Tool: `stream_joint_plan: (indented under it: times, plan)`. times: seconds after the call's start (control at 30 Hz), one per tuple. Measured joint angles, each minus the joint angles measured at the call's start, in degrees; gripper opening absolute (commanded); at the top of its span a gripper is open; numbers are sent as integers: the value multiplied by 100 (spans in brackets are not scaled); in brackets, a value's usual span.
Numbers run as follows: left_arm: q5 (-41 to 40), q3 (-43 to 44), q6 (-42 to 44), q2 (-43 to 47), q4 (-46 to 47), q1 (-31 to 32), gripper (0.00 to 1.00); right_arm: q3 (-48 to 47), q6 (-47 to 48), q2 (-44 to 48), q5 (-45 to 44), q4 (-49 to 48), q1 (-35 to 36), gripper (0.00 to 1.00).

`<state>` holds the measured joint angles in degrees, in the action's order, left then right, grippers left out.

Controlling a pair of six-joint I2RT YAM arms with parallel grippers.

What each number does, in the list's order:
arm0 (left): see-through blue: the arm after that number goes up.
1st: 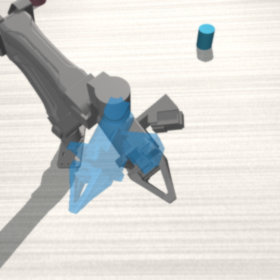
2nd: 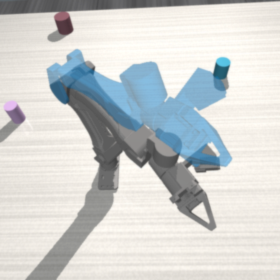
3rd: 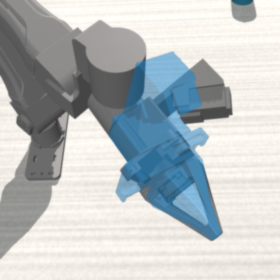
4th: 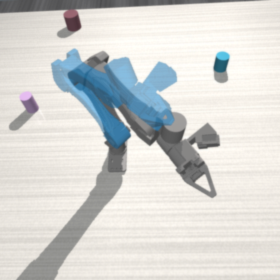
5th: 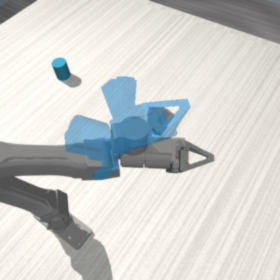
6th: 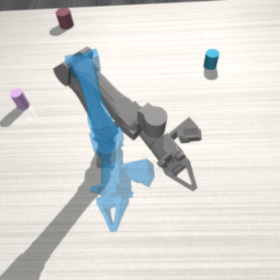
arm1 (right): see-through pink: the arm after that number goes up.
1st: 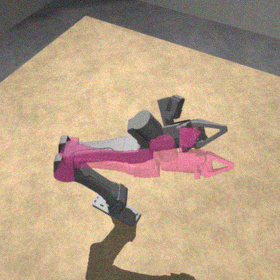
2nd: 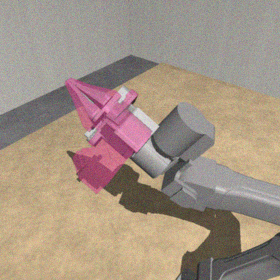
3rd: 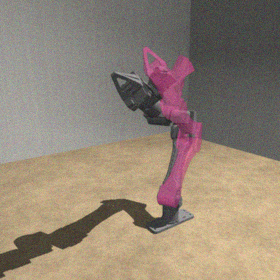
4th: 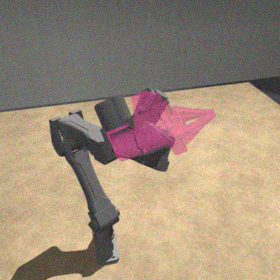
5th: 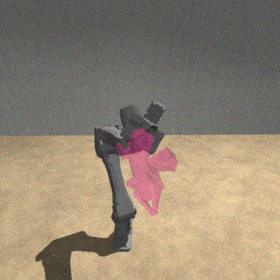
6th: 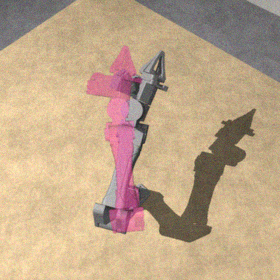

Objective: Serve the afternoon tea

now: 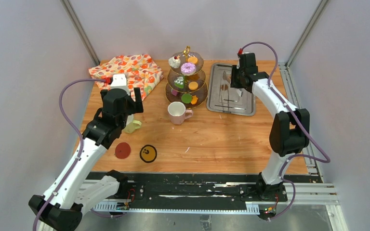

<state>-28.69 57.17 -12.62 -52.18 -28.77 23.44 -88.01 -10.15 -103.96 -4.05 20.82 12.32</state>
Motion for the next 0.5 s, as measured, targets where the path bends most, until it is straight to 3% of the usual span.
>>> stream_joint_plan:
  times: [0.27,0.5]
  plan:
    - [0,-50,-4,219,-52,0,95,509,-127,341,356,24,87,13]
    - [0,-55,-22,330,-103,0,95,763,-155,658,538,48,568,13]
